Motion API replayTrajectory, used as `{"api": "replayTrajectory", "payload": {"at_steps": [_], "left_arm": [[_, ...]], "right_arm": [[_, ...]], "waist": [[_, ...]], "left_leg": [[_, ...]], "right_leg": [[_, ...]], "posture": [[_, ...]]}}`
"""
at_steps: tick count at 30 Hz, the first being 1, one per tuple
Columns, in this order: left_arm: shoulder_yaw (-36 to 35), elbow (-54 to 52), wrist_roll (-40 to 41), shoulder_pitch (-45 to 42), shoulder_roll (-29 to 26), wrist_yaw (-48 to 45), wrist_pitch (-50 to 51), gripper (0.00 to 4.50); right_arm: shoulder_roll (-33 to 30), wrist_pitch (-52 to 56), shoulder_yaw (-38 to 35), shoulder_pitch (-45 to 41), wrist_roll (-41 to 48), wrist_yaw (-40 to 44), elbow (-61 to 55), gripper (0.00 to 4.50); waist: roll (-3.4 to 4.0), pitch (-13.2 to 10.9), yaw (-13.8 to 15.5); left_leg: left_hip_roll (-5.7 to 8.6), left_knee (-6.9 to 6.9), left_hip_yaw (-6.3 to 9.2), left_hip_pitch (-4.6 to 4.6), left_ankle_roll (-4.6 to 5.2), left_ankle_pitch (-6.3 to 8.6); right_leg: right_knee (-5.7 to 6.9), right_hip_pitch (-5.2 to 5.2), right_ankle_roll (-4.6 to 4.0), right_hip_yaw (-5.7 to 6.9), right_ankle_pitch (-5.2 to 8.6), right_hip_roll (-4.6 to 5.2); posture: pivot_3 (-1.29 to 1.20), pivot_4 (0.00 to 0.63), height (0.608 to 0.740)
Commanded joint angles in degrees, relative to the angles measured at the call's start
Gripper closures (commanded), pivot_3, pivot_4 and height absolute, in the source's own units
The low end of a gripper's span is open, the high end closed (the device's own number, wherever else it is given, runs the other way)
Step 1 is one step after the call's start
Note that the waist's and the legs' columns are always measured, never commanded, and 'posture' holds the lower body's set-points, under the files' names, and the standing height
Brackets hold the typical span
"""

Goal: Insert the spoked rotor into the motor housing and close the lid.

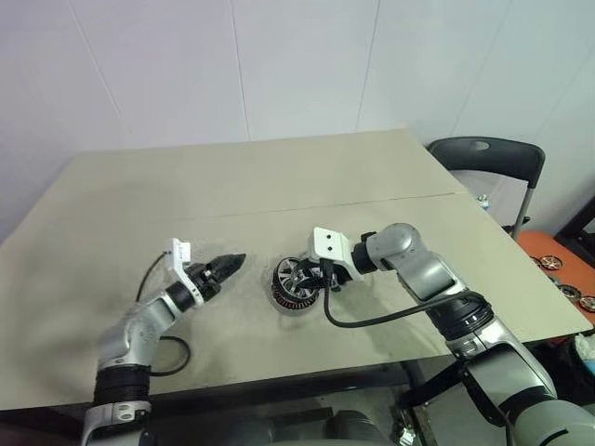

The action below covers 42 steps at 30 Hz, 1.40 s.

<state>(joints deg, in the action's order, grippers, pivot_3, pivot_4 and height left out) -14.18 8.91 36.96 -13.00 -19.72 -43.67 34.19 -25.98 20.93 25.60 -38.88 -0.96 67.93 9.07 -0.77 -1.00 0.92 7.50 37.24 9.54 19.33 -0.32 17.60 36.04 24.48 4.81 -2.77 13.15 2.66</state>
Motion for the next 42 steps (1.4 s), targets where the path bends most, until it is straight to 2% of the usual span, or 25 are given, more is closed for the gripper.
{"api": "replayTrajectory", "payload": {"at_steps": [1,20,31,34,38,42], "left_arm": [[-0.11,-2.81,-0.33,-0.36,-1.92,-1.28,-1.52,1.75],[0.28,-0.85,-1.78,0.16,-2.21,-0.91,-2.76,1.75],[0.36,-0.91,-1.94,-0.15,-2.25,-0.68,-2.91,1.75],[0.43,-0.88,-2.04,-0.21,-2.26,-0.62,-3.00,1.75],[0.53,-0.83,-2.20,-0.21,-2.26,-0.46,-3.09,1.75],[0.64,-0.78,-2.32,-0.03,-2.23,-0.25,-3.06,1.75]], "right_arm": [[-0.14,-0.57,-0.17,-1.56,-0.36,-0.08,-1.06,2.91],[-2.34,-0.35,1.84,-0.28,-2.05,2.20,-2.99,2.91],[-0.76,-0.86,2.43,0.39,-2.91,0.65,-0.56,2.91],[-0.31,-0.95,2.29,0.36,-3.02,0.16,-0.24,2.13],[-0.09,-0.71,2.43,0.55,-2.71,0.19,-0.14,0.85],[0.51,-0.56,1.14,0.28,-0.85,0.62,-0.66,0.85]], "waist": [[0.00,0.00,-0.07],[0.01,-0.01,-0.11],[-0.01,0.00,-0.14],[0.00,0.00,-0.12],[0.01,-0.01,-0.14],[0.01,-0.01,-0.14]], "left_leg": [[0.00,0.00,-0.01,0.00,0.00,0.00],[-0.02,-0.04,-0.01,-0.01,0.00,0.00],[-0.03,-0.03,-0.01,-0.07,0.00,0.00],[-0.03,-0.03,-0.01,-0.07,0.00,0.00],[-0.03,-0.04,-0.01,-0.01,0.00,0.00],[-0.03,-0.04,-0.01,-0.01,0.00,0.00]], "right_leg": [[0.00,0.00,0.00,0.00,0.00,0.00],[0.00,0.02,0.00,0.00,0.00,-0.02],[0.02,-0.03,-0.01,0.00,0.00,-0.03],[0.03,-0.03,-0.01,0.00,-0.01,-0.03],[0.01,0.04,-0.01,0.00,-0.01,-0.03],[0.01,0.03,-0.01,0.00,-0.01,-0.03]], "posture": [[0.00,0.000,0.740],[0.00,0.000,0.740],[0.00,0.000,0.740],[0.00,0.000,0.740],[0.00,0.000,0.740],[0.00,0.000,0.740]]}}
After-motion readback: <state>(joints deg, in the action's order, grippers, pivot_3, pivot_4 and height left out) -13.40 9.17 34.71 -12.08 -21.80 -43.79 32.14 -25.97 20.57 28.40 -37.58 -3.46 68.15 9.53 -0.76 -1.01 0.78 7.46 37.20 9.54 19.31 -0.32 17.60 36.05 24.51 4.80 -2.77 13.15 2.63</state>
